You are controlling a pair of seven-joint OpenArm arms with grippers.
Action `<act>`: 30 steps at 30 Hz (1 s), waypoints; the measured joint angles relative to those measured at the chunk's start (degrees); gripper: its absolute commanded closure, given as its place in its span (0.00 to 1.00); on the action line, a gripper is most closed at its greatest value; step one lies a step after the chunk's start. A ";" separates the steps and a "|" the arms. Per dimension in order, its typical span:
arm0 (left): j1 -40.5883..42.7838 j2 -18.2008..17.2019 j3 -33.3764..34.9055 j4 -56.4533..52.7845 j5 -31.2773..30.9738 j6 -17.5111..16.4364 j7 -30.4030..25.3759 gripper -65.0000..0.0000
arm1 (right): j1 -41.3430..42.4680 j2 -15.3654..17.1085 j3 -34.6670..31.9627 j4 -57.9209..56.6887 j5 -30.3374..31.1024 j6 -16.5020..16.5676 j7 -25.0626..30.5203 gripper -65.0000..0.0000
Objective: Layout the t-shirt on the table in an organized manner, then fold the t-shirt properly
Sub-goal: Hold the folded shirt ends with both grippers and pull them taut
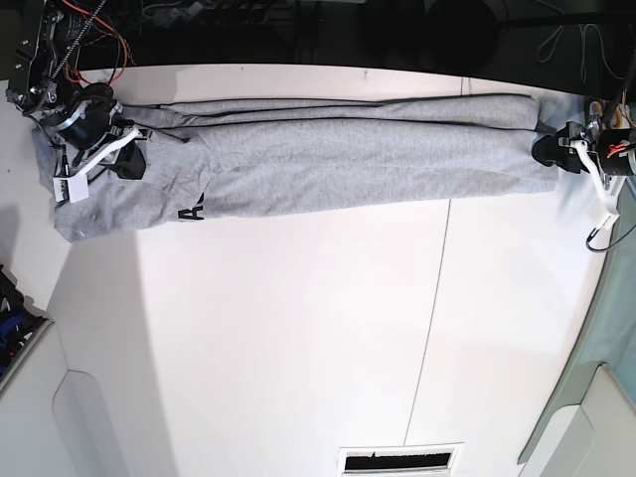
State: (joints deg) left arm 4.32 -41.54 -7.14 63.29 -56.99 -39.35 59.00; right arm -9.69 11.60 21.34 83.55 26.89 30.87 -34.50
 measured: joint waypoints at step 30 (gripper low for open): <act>0.13 1.90 -1.88 1.79 6.64 5.01 -1.81 0.42 | 0.02 0.00 0.00 0.00 -0.59 0.00 0.00 1.00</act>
State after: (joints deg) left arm 4.45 -39.64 -9.02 65.08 -50.35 -34.35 57.19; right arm -9.67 11.60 21.34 83.55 26.30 30.87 -34.50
